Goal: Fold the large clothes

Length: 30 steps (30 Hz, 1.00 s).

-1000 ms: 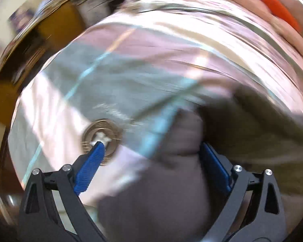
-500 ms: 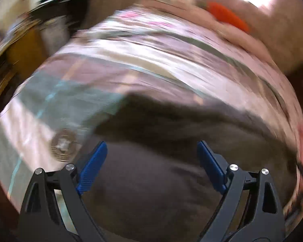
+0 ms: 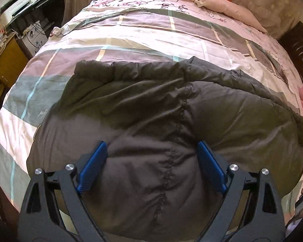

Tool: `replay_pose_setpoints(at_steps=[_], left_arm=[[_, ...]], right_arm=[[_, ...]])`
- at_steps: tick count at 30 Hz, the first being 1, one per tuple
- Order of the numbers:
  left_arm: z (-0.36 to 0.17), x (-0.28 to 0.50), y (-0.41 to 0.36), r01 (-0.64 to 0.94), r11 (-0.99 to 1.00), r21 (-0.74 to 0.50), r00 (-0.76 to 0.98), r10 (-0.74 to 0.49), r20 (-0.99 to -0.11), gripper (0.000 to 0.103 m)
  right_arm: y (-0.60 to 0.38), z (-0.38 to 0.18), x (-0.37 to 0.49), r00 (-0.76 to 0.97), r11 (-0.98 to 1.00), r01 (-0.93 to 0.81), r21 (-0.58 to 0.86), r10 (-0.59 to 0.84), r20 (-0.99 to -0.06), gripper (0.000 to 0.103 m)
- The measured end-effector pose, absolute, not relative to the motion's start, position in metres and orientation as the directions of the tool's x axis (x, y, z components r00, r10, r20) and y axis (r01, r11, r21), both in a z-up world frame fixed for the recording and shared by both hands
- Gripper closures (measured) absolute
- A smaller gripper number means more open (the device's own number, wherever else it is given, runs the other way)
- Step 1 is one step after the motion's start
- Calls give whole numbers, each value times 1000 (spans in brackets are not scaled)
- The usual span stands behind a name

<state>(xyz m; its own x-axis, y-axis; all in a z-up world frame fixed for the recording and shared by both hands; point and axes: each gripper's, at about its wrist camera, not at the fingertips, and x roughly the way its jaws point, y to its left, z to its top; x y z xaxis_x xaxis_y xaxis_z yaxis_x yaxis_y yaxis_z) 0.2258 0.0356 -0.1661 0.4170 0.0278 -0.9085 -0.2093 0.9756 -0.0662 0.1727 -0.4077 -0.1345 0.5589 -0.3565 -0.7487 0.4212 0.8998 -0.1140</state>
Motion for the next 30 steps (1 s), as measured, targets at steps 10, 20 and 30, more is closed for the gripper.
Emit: replay_pose_setpoints(at_steps=[10,20,30], left_arm=[[-144,219,27,-162,986,38,513,117,-850,11],[-142,179,-8,-19,999,-48,463,-34,-886,11],[-198,205,-15,-26,999,-28,377,-17,-926,2]], right_arm=[[-409,-113,146,470,792,607,-69,-428,-772,2],[-284,-170,109,400,983,181,-25,-97,-911,2],[-293,-210,156,420,986,167,4,-67,-905,1]])
